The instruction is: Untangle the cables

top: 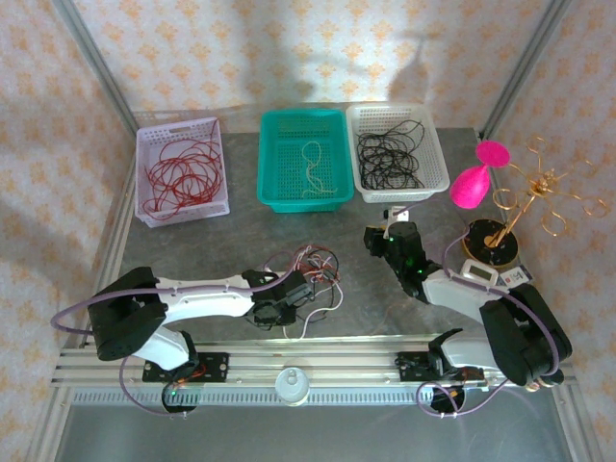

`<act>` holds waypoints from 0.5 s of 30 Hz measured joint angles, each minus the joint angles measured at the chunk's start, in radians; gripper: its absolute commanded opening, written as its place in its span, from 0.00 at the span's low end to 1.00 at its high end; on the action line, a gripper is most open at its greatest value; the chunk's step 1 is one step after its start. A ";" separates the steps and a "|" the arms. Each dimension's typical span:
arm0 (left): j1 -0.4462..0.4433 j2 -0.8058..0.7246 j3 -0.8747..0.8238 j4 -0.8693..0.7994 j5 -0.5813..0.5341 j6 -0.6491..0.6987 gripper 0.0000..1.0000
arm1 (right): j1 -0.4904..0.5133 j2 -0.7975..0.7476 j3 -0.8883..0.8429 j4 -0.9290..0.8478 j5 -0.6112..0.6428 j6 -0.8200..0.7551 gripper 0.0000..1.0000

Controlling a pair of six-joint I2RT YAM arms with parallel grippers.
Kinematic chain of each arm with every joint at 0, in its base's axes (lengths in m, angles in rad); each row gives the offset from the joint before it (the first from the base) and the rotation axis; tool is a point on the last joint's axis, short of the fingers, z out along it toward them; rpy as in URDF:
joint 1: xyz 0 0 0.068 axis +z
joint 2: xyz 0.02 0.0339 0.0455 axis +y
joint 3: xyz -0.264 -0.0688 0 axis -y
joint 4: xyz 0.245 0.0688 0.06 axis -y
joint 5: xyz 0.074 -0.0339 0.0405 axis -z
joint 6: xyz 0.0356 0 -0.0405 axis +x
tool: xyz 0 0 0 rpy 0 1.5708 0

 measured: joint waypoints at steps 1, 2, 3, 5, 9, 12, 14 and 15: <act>0.000 0.002 0.005 0.001 -0.003 -0.002 0.04 | 0.000 0.000 0.000 0.000 0.000 0.000 0.37; -0.002 0.008 0.012 0.010 -0.005 0.002 0.00 | 0.000 0.000 0.000 0.000 0.000 0.000 0.37; -0.005 0.016 0.019 0.008 -0.009 0.005 0.00 | 0.000 0.000 0.000 0.000 0.000 0.000 0.37; -0.007 0.020 0.027 -0.001 -0.019 0.005 0.00 | 0.000 0.000 0.000 0.000 0.000 0.000 0.37; -0.015 0.010 0.036 -0.018 -0.116 0.003 0.00 | 0.000 0.000 0.000 0.000 0.000 0.000 0.37; -0.053 -0.047 0.052 -0.036 -0.218 -0.007 0.00 | 0.000 0.005 0.000 0.000 0.000 0.005 0.37; -0.073 -0.099 0.064 -0.047 -0.279 -0.024 0.00 | 0.000 0.015 0.000 0.000 -0.001 0.007 0.37; -0.079 -0.129 0.068 -0.052 -0.311 -0.034 0.00 | 0.000 0.022 0.000 0.000 -0.001 0.007 0.37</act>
